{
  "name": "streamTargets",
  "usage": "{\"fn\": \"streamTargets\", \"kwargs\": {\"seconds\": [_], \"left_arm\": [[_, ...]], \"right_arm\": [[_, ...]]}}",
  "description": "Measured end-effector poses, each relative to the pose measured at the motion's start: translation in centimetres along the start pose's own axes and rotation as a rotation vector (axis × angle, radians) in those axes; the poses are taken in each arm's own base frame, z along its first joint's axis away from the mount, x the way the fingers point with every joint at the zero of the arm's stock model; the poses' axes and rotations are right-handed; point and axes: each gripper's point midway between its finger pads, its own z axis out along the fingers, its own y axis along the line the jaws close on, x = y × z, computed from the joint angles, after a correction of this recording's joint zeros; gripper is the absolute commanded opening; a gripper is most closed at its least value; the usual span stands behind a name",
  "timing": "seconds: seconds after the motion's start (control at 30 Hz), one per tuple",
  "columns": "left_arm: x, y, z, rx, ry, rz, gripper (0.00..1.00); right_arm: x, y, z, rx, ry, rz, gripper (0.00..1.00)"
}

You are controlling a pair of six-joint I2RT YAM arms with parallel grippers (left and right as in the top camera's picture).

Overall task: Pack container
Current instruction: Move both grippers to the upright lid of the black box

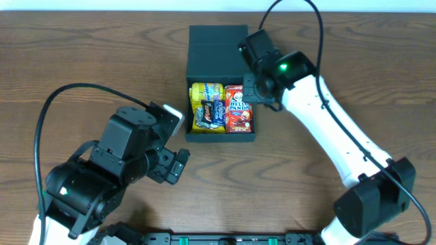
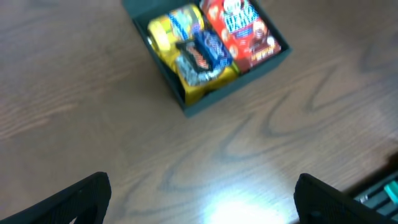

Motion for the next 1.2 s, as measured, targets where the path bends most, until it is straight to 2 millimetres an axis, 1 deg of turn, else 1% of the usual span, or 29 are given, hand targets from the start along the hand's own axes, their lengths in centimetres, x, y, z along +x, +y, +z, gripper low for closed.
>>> {"fn": "streamTargets", "kwargs": {"seconds": [0.13, 0.2, 0.23, 0.3, 0.33, 0.37, 0.4, 0.47, 0.5, 0.53, 0.57, 0.63, 0.7, 0.73, 0.83, 0.9, 0.93, 1.03, 1.13, 1.2], "left_arm": [[-1.9, 0.1, 0.2, -0.003, -0.067, 0.001, 0.95], [-3.4, 0.3, 0.7, -0.017, -0.107, -0.001, 0.95], [-4.1, 0.6, 1.2, -0.028, -0.122, -0.002, 1.00], [-5.4, 1.1, 2.2, -0.052, -0.138, -0.022, 0.72], [-6.2, 1.6, 3.0, -0.075, -0.148, -0.038, 0.50], [-6.9, 2.2, 3.9, -0.099, -0.153, -0.064, 0.34], [-7.4, 2.9, 4.8, -0.121, -0.155, -0.088, 0.30], [-8.5, 4.6, 6.6, -0.164, -0.165, -0.157, 0.29], [-9.0, 5.6, 7.5, -0.184, -0.169, -0.197, 0.22], [-9.4, 7.0, 8.8, -0.210, -0.171, -0.247, 0.10], [-9.3, 8.8, 10.4, -0.244, -0.157, -0.319, 0.06], [-10.2, 11.5, 12.8, -0.282, -0.180, -0.391, 0.06], [-10.6, 13.2, 15.1, -0.303, -0.191, -0.439, 0.06], [-10.5, 14.1, 16.4, -0.314, -0.186, -0.466, 0.05], [-10.0, 15.2, 19.4, -0.321, -0.171, -0.526, 0.06], [-9.2, 15.5, 21.6, -0.312, -0.142, -0.566, 0.06], [-8.8, 15.6, 22.4, -0.300, -0.129, -0.582, 0.06], [-7.5, 16.1, 25.5, -0.223, -0.093, -0.691, 0.06], [-5.6, 17.5, 27.6, -0.150, -0.050, -0.829, 0.06], [-4.6, 18.4, 28.6, -0.110, -0.026, -0.893, 0.05]], "right_arm": [[-0.9, -1.2, 0.3, 0.007, -0.007, -0.004, 0.02], [-2.0, -1.8, 0.6, -0.009, -0.030, 0.005, 0.02], [-2.7, -2.2, 0.8, -0.019, -0.043, 0.012, 0.01], [-3.9, -2.9, 1.2, -0.040, -0.064, 0.028, 0.01], [-4.7, -3.6, 1.6, -0.054, -0.073, 0.042, 0.02], [-5.3, -4.2, 2.0, -0.063, -0.076, 0.057, 0.02], [-5.7, -4.7, 2.5, -0.070, -0.077, 0.070, 0.02], [-6.7, -5.8, 3.6, -0.087, -0.079, 0.095, 0.02], [-7.1, -6.3, 4.2, -0.095, -0.079, 0.107, 0.02], [-7.7, -7.2, 5.3, -0.107, -0.078, 0.122, 0.02], [-7.9, -7.5, 6.1, -0.113, -0.070, 0.127, 0.01], [-8.7, -7.8, 7.9, -0.153, -0.072, 0.133, 0.02], [-9.0, -7.6, 9.4, -0.189, -0.062, 0.130, 0.01], [-9.1, -7.5, 10.1, -0.205, -0.057, 0.130, 0.01], [-9.2, -6.9, 12.1, -0.255, -0.043, 0.129, 0.01], [-9.3, -6.4, 13.4, -0.297, -0.035, 0.127, 0.02], [-9.3, -6.1, 14.0, -0.318, -0.028, 0.126, 0.01], [-9.2, -5.1, 15.6, -0.397, -0.011, 0.124, 0.01], [-9.8, -4.0, 16.0, -0.463, -0.031, 0.113, 0.01], [-10.3, -3.6, 16.1, -0.489, -0.054, 0.110, 0.01]]}}
